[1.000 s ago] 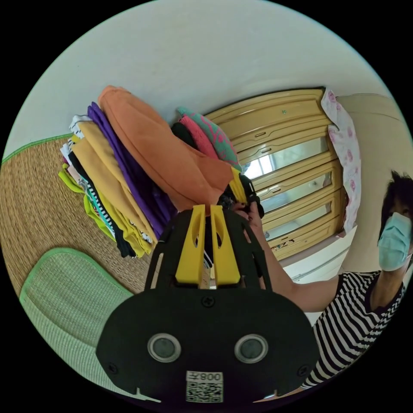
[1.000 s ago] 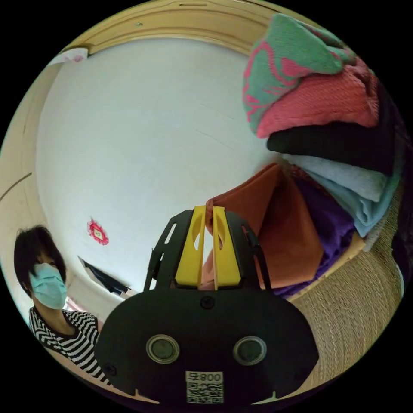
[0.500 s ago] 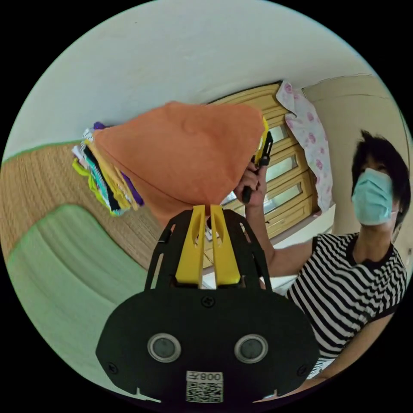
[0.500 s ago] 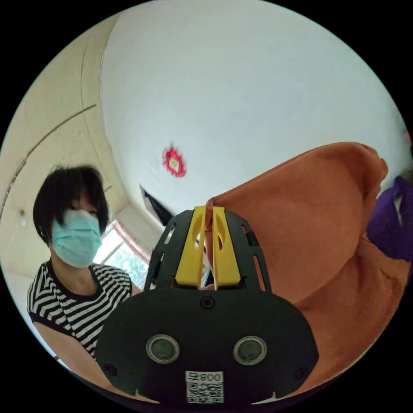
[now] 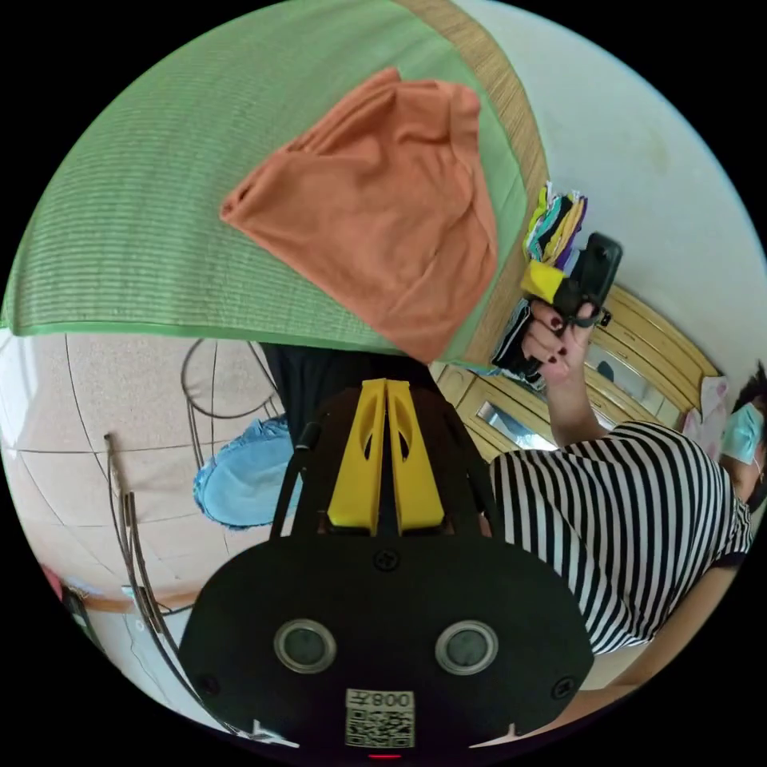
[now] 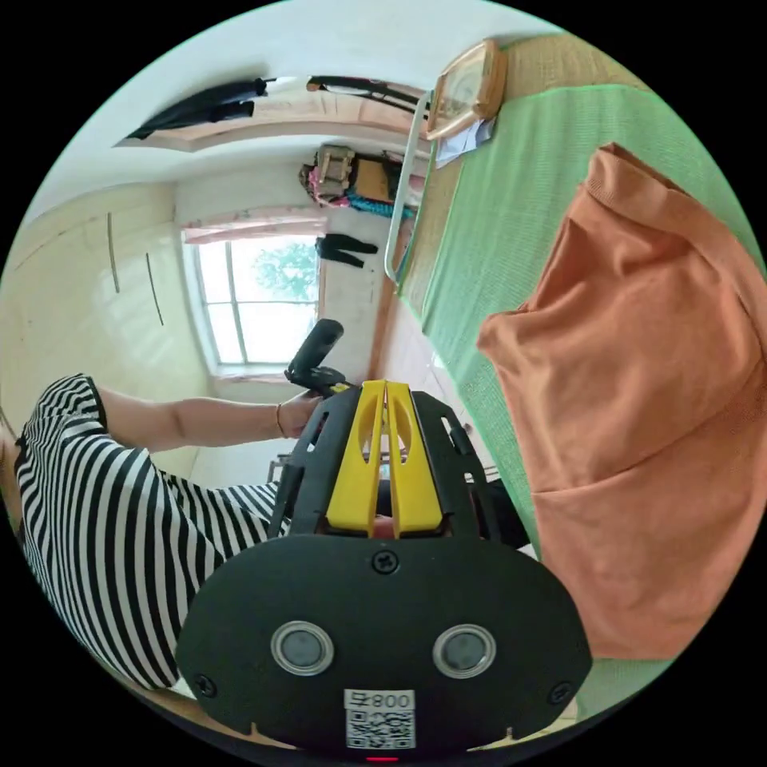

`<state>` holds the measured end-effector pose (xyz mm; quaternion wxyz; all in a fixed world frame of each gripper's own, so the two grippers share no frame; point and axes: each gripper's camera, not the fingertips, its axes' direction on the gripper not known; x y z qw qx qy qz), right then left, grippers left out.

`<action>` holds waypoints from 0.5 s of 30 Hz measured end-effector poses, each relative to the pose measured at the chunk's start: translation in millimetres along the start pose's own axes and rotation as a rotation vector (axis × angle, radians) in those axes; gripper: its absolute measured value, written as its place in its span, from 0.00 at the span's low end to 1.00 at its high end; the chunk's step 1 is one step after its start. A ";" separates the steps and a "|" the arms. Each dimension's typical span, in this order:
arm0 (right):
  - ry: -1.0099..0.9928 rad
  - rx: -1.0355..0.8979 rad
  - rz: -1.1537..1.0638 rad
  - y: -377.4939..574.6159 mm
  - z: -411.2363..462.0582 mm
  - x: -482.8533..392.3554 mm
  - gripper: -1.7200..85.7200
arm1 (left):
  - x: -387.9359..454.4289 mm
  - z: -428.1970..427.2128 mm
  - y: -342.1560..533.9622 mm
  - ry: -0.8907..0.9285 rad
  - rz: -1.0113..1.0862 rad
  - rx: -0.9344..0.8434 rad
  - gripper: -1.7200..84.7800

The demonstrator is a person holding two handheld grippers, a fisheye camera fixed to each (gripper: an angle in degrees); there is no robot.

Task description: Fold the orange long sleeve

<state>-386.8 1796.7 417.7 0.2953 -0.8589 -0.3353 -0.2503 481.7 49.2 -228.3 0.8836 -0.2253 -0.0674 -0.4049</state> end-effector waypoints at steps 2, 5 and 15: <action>0.099 0.076 0.048 2.9 -35.1 -6.5 0.02 | 2.9 -2.0 -22.6 -0.012 0.048 0.064 0.02; 0.337 0.243 0.166 14.9 -116.7 -12.2 0.02 | 26.6 7.8 -93.2 -0.003 0.213 0.111 0.03; 0.756 0.418 0.385 25.8 -268.4 -36.4 0.14 | 112.9 61.6 -340.9 -0.332 0.544 0.129 0.07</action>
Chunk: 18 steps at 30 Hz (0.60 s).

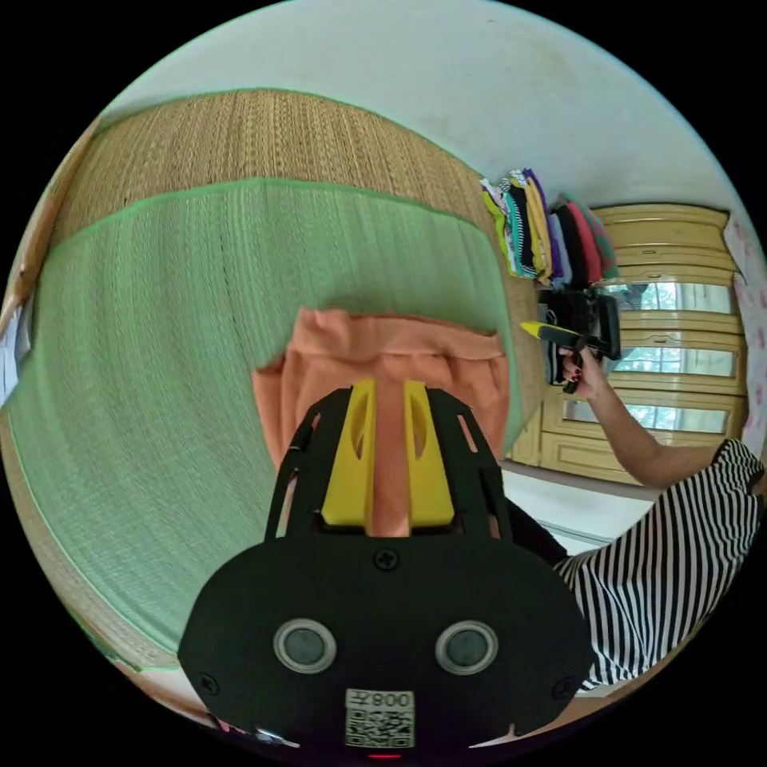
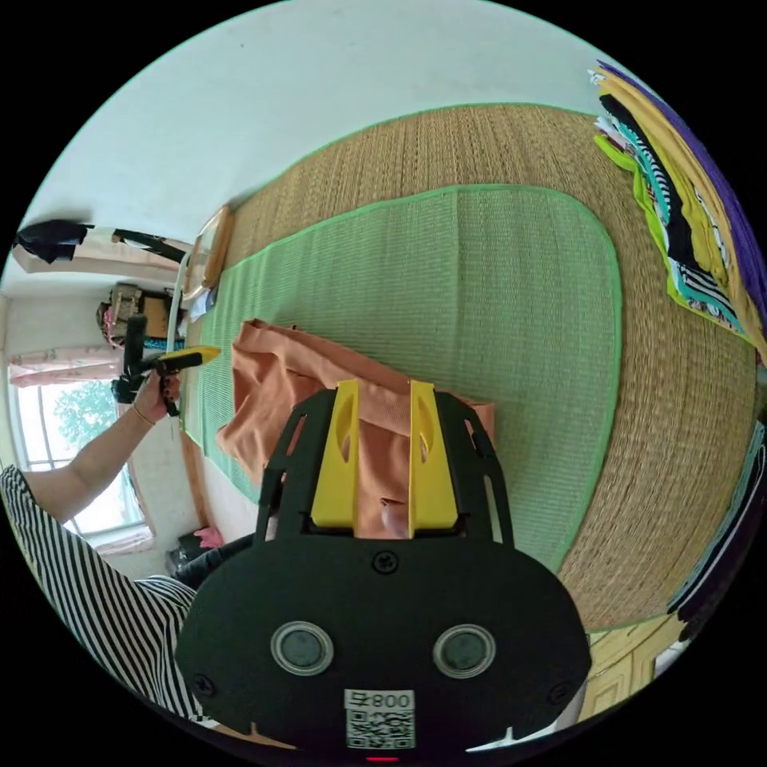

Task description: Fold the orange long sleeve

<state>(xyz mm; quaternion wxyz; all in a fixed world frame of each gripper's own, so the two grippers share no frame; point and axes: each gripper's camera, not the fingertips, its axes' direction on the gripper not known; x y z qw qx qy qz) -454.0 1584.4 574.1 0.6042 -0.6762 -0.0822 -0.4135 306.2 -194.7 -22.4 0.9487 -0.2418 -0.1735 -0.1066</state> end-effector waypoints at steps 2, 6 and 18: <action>0.024 -0.028 -0.055 -12.4 2.4 -12.7 0.15 | -7.6 14.8 -23.0 -0.057 0.011 -0.005 0.08; 0.100 -0.187 -0.199 -36.1 30.1 -49.7 0.15 | -31.2 76.5 -58.9 -0.103 -0.021 -0.134 0.05; -0.241 -0.353 -0.282 49.7 -49.1 -104.7 0.08 | -25.7 126.8 -4.5 0.119 0.069 -0.249 0.02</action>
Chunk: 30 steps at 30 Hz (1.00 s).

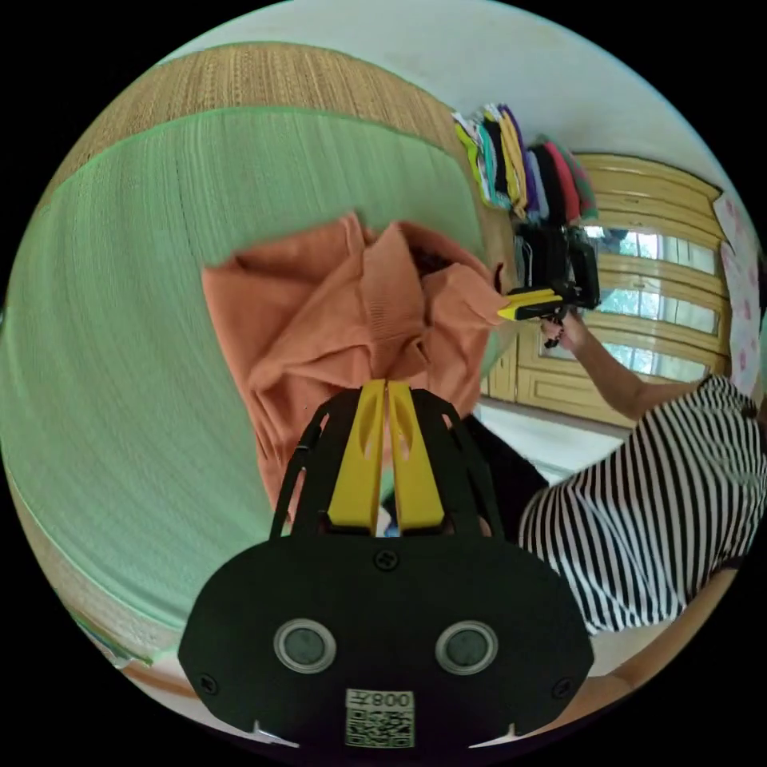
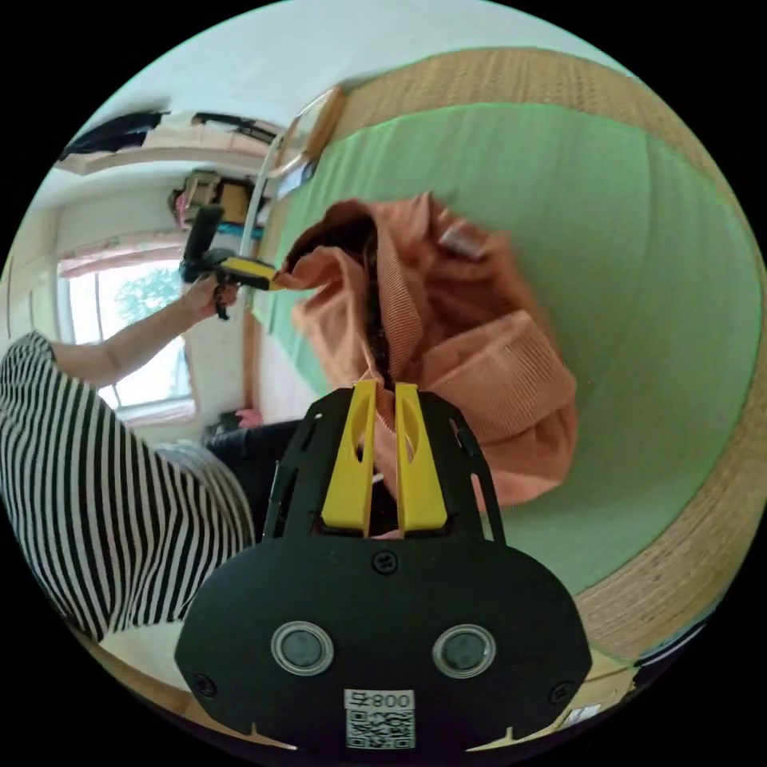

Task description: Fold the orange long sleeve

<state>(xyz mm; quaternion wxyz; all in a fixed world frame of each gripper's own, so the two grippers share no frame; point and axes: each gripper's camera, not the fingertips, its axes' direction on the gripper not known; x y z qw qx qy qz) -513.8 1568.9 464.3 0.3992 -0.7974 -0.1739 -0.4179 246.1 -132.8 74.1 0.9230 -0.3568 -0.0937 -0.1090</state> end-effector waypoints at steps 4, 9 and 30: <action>-0.157 -0.336 0.029 87.2 80.6 -47.0 0.08 | -25.1 61.6 94.8 0.033 -0.181 -0.297 0.02; -0.245 -0.212 0.143 134.8 40.4 -53.2 0.06 | -61.7 41.9 142.5 0.049 -0.368 -0.059 0.03; 0.359 0.357 0.483 218.7 -80.6 83.0 0.17 | -205.6 144.4 -29.4 -0.191 -0.303 0.269 0.12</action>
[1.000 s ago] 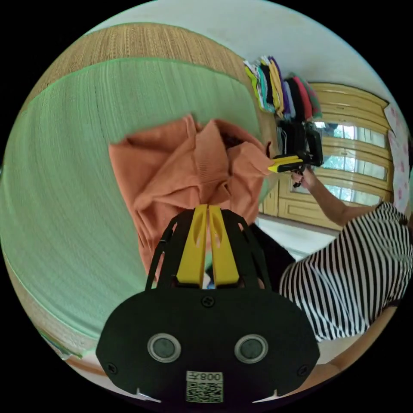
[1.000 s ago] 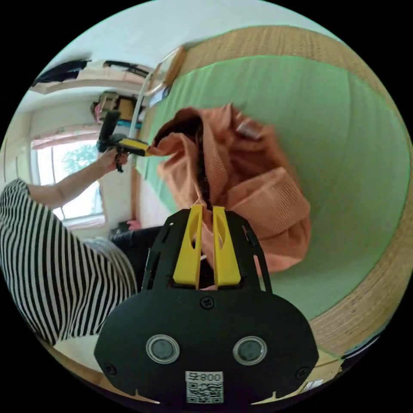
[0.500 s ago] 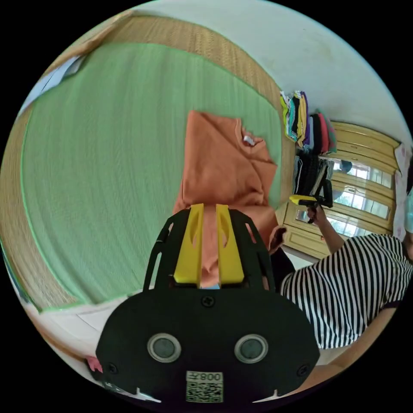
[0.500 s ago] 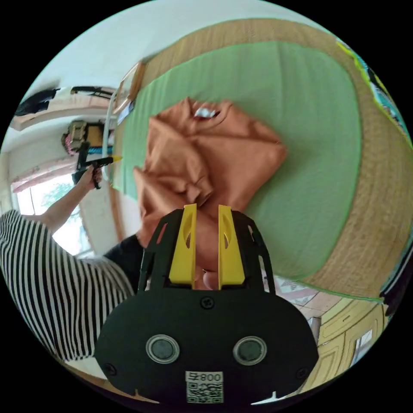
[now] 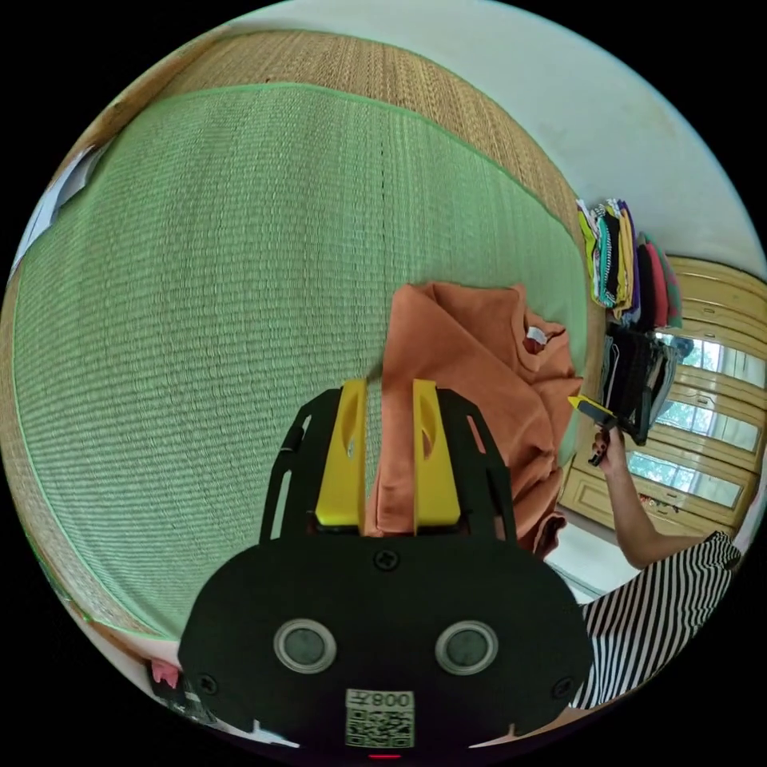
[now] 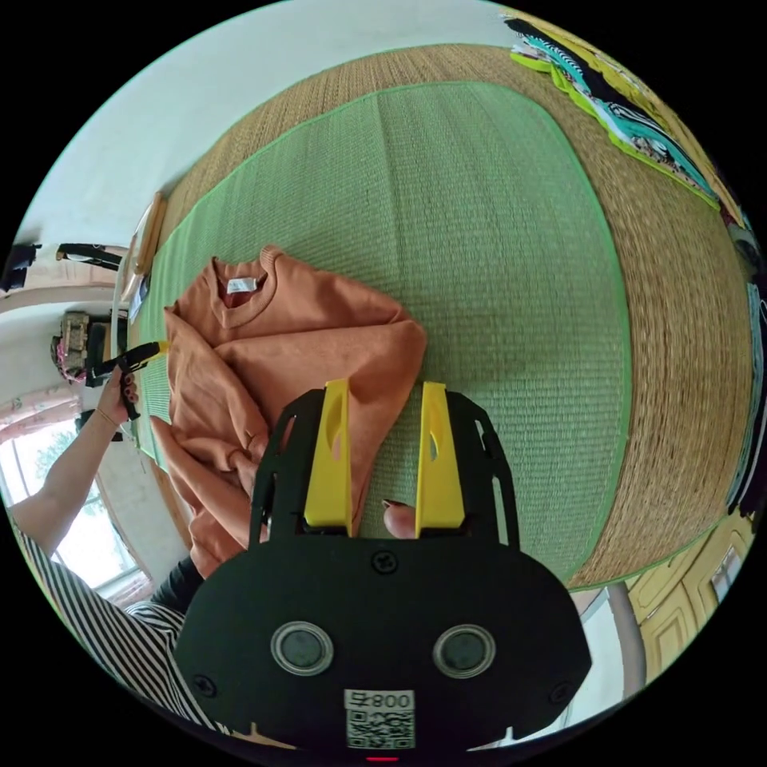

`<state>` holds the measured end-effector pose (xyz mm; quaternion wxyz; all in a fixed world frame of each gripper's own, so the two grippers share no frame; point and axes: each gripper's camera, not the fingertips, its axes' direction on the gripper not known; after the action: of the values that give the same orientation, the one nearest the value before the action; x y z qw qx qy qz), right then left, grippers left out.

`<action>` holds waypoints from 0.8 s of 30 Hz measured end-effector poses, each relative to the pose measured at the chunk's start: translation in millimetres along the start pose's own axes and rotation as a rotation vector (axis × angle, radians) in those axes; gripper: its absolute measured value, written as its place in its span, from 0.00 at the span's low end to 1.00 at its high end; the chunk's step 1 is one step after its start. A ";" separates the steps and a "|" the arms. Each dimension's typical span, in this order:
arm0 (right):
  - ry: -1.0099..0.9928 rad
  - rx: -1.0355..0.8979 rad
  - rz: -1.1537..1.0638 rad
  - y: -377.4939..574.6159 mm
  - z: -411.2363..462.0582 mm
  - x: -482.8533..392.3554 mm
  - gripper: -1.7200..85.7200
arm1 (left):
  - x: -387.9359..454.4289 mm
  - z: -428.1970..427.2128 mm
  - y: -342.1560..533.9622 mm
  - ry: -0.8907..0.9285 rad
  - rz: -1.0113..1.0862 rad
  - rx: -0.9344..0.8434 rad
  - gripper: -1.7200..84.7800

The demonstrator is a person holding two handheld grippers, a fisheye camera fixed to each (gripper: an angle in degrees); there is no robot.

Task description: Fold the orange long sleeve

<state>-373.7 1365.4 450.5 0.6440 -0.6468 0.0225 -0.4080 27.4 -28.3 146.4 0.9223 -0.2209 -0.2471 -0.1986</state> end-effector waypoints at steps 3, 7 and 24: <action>0.003 0.052 0.037 23.1 -11.6 15.2 0.15 | -10.7 14.9 15.2 0.098 0.034 0.047 0.12; -0.057 0.114 0.043 59.5 -22.7 28.8 0.08 | -11.4 49.8 30.1 0.055 0.098 0.052 0.08; -0.202 0.590 -0.168 332.2 -240.8 33.4 0.03 | -52.2 -17.7 256.9 0.306 0.397 0.504 0.05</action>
<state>-320.6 1094.4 145.2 0.7666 -0.4691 -0.2145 -0.3824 114.3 187.8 24.7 0.9948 0.0022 -0.0996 0.0208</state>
